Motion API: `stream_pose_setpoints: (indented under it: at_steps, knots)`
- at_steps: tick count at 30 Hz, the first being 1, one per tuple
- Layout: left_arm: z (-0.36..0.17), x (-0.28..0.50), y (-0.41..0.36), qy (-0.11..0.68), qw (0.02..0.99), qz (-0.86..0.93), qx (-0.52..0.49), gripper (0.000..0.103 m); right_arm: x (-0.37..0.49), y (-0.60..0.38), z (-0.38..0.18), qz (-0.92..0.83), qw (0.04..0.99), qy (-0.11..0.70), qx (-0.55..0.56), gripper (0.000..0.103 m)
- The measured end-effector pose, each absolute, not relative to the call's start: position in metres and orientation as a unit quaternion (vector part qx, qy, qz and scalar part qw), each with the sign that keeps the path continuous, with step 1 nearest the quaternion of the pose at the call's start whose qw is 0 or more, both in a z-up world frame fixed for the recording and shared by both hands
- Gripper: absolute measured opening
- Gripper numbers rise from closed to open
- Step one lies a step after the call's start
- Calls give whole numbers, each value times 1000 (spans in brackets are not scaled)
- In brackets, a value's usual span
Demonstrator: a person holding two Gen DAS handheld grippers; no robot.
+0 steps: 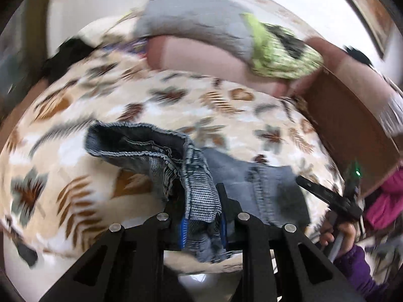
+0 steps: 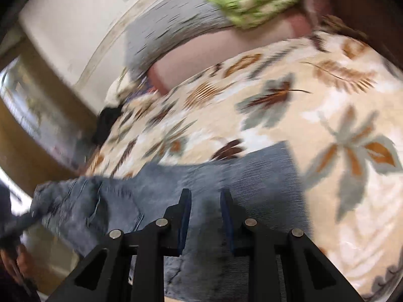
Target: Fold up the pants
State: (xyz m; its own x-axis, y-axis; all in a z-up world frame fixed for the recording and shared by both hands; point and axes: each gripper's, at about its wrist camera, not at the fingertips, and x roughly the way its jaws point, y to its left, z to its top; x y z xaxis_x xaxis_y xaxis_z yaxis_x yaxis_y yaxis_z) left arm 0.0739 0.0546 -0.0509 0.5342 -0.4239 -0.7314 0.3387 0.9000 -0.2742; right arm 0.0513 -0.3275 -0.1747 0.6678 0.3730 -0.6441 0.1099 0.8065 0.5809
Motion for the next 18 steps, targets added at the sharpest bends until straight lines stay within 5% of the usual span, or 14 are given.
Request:
stream_pose_setpoints:
  at_steps: [13, 18]
  knots:
    - [-54, 49, -155, 449, 800, -392, 69, 14, 17, -415, -165, -27, 860, 329, 390, 27]
    - [-43, 42, -177, 433, 786, -440, 44, 13, 10, -426, -167, -35, 857, 325, 398, 27]
